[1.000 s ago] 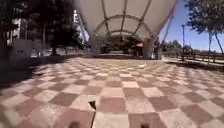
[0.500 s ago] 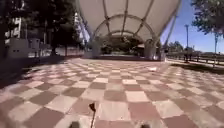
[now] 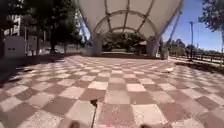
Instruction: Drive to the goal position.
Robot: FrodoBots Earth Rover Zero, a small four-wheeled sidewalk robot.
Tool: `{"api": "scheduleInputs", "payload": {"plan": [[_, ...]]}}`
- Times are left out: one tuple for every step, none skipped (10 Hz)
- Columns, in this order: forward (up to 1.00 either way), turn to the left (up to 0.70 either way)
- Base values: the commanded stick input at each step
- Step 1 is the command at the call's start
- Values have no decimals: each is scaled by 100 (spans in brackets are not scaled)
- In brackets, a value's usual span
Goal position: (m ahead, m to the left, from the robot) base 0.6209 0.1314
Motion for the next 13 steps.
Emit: {"api": "scheduleInputs", "payload": {"plan": [[100,0],[100,0],[100,0],[100,0],[100,0],[100,0],[100,0],[100,0],[100,0],[100,0],[100,0],[100,0],[100,0]]}}
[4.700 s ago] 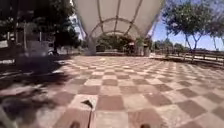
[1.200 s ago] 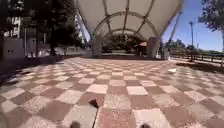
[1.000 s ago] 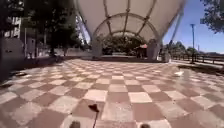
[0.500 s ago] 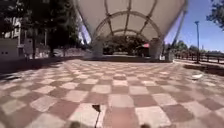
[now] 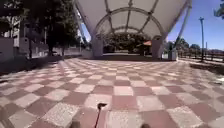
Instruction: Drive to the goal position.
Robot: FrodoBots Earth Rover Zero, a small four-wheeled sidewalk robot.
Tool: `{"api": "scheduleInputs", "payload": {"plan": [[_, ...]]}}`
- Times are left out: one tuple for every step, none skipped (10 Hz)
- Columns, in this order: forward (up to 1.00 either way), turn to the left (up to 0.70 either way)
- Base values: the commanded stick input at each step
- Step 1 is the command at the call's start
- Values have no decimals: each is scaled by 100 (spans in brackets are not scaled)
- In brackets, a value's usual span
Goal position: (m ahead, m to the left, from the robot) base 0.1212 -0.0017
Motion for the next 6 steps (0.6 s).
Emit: {"api": "scheduleInputs", "payload": {"plan": [[100,0],[100,0],[100,0],[100,0],[100,0],[100,0]]}}
